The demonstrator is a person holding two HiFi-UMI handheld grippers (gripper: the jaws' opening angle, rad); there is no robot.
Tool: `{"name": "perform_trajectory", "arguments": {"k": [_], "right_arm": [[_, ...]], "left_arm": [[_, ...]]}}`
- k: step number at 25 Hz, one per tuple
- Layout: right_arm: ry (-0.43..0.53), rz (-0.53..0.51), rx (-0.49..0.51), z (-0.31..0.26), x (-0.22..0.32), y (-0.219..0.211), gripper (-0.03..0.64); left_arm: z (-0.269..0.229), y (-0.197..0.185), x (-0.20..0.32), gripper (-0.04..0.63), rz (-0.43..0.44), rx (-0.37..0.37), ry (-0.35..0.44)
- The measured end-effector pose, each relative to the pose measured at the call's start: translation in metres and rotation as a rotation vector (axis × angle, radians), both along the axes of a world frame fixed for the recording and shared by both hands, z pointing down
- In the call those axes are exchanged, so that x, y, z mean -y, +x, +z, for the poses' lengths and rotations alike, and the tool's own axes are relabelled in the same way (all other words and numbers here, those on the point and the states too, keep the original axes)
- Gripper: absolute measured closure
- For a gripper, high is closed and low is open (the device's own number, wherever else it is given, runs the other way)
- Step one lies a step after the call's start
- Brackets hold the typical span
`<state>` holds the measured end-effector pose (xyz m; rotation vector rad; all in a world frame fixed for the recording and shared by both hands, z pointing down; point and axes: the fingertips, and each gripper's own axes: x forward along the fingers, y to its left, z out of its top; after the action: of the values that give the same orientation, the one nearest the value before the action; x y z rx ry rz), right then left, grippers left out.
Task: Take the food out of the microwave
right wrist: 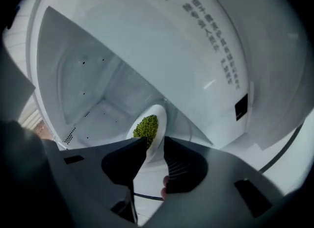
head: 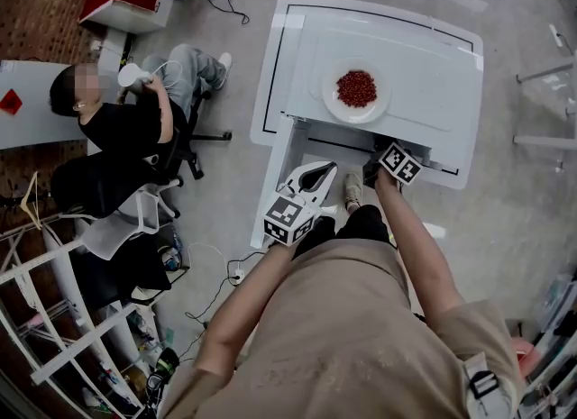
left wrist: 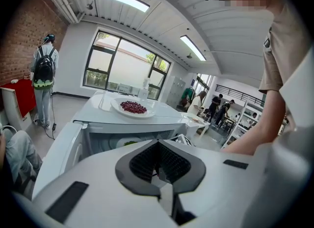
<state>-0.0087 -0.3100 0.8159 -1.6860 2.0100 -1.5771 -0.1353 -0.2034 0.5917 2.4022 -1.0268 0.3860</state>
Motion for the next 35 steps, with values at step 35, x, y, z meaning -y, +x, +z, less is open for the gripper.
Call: {"name": "perform_trajectory", "arguments": {"k": [35], "right_arm": [[-0.11, 0.067, 0.574, -0.019, -0.047, -0.034, 0.598]], "left_arm": [[-0.007, -0.02, -0.001, 0.591, -0.067, 0.026, 0.024]]}}
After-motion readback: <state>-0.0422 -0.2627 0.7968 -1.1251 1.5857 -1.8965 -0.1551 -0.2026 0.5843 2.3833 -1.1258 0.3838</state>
